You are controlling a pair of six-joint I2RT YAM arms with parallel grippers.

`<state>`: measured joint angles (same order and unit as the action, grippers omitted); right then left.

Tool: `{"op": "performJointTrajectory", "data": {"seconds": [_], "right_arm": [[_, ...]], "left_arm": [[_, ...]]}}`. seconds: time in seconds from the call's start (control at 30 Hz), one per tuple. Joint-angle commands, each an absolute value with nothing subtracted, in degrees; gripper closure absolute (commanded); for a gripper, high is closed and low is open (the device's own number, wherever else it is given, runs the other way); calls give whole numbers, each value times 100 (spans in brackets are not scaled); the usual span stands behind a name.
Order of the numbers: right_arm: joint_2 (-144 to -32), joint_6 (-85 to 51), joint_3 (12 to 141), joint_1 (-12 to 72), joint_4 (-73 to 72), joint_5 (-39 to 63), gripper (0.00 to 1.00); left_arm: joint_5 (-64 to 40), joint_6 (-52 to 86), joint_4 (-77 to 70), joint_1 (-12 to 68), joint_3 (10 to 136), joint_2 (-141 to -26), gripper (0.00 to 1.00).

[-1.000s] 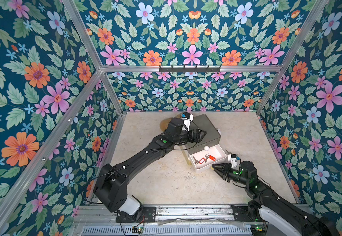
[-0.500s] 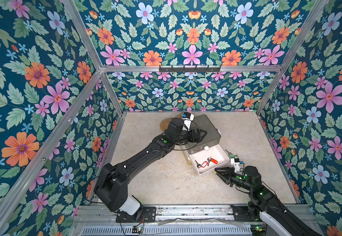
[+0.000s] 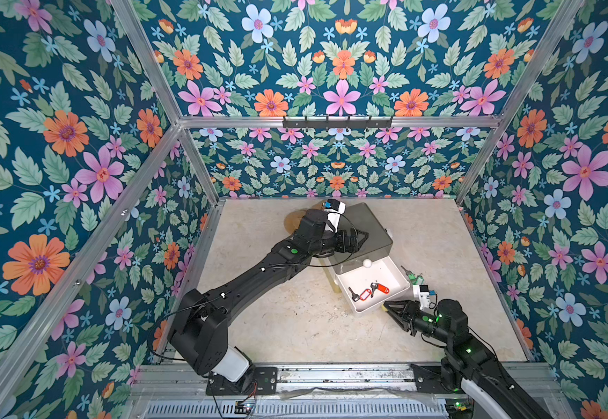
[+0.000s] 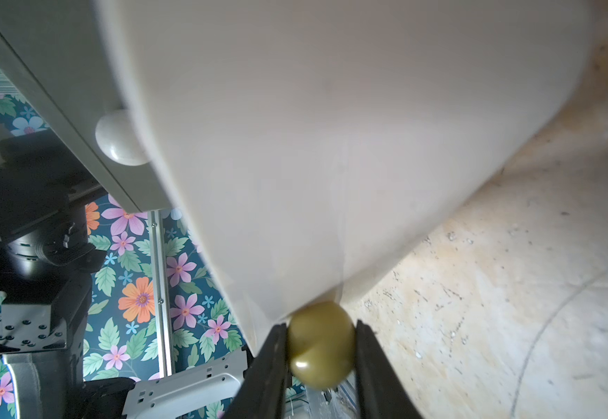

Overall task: Take the keys out of the drawer
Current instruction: Open the drawer in the storage box.

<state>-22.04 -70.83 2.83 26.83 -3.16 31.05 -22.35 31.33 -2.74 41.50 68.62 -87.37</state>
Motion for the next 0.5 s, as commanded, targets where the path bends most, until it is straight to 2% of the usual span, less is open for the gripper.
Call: {"op": "performJointTrajectory", "data": {"seconds": [0.0,0.47], "right_arm": [[-2097,-7172,246,2684,163,3059,78],[-1591,-7243,193,2688,646,2997,77]], "left_arm": [[-2259,3243,354,4157,6820,-8789,1],[-2241,3271,316,4190,6799,-8774,1]]}}
